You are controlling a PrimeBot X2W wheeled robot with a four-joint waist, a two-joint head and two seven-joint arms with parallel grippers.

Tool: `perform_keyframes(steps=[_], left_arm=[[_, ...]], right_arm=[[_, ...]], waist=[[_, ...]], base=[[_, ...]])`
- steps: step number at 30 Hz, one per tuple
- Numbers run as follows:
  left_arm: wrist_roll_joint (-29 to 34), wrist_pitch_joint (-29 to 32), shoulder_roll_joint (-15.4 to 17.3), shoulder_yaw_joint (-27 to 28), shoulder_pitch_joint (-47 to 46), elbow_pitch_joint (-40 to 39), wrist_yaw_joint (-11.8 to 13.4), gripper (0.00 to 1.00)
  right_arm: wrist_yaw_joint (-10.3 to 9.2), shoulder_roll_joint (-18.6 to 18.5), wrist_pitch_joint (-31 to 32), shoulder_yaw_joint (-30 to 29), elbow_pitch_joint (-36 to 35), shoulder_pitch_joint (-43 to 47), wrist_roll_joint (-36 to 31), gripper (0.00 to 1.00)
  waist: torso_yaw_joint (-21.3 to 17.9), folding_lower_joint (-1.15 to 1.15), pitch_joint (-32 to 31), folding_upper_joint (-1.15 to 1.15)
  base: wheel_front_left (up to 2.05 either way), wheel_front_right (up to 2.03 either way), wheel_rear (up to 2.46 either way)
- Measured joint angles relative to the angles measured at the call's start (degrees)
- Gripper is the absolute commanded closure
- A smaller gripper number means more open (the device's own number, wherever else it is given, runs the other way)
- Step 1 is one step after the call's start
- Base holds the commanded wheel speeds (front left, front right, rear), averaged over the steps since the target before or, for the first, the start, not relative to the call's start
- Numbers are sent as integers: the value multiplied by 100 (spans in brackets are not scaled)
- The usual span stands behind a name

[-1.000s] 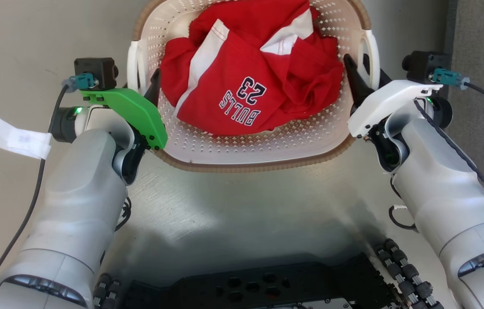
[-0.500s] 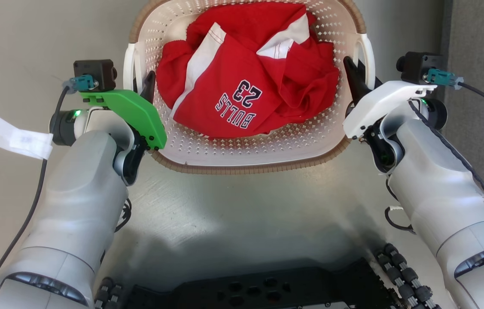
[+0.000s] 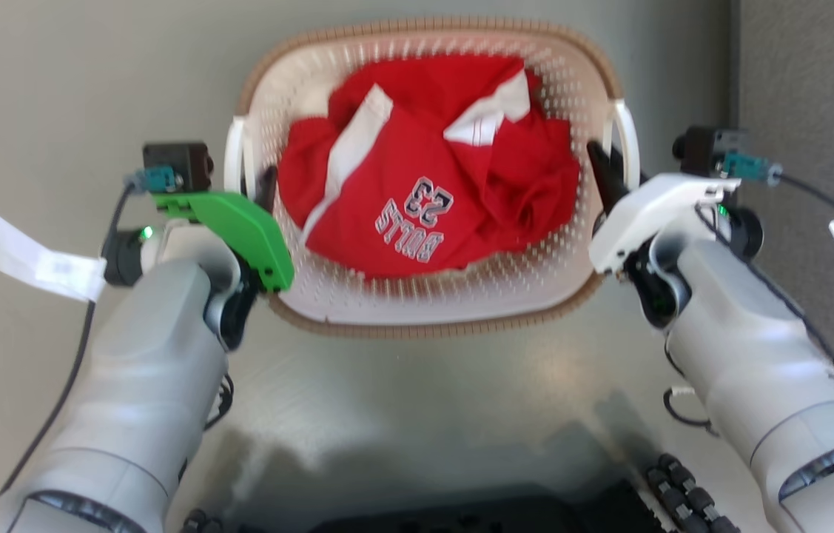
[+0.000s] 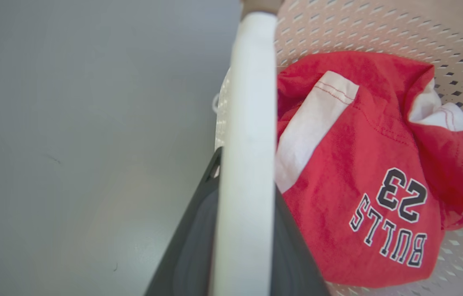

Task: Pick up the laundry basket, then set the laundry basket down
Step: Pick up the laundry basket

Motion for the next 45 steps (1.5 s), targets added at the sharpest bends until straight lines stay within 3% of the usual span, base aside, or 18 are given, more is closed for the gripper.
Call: perform_keyframes(steps=[17, 45], left_arm=[[-522, 408, 4, -355, 652, 162, 0, 100], [-1296, 1317, 11, -766, 1794, 427, 3, 100]], right_arm=[[-1, 26, 348, 547, 123, 598, 623, 100], [-11, 21, 1730, 1299, 224, 1578, 1454, 100]], waist=[[46, 0, -1299, 0], [-45, 0, -3554, 0]], base=[[0, 0, 0], [0, 0, 0]])
